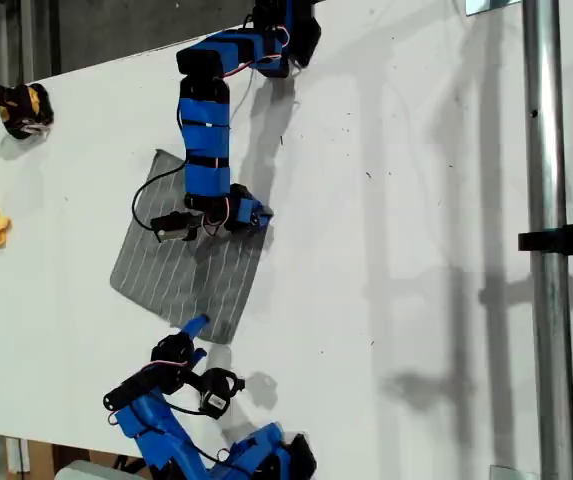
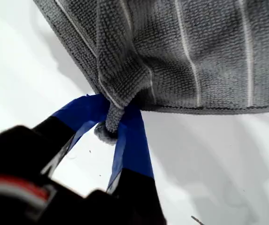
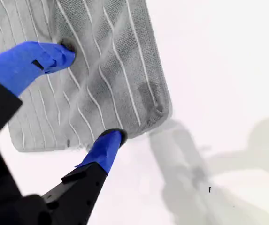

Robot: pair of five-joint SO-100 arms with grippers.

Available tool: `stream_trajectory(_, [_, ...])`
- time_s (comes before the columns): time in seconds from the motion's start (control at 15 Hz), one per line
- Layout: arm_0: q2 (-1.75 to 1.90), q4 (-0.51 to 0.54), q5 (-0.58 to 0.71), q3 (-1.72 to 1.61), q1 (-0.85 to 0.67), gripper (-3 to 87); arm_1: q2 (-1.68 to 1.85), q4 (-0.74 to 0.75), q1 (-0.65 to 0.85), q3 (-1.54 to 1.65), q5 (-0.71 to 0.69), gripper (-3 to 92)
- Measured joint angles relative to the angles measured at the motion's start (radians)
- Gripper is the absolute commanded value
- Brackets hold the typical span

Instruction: Grasp corners of a towel and fold twice.

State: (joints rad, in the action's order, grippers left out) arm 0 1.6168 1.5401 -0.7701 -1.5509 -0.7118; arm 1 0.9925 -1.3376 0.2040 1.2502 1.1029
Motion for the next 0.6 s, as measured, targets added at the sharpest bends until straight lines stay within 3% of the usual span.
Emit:
stream_trajectory(0.33, [-0.009,-0.176,0.078,-0.173,-0.066,29.6,0.012,0.000,0.000,0.020,0.000,-0.1])
stream_trajectory(0.6, [-0.106,-0.275,0.044,-0.225,-0.067,28.9,0.014,0.000,0.000,0.025,0.000,-0.1])
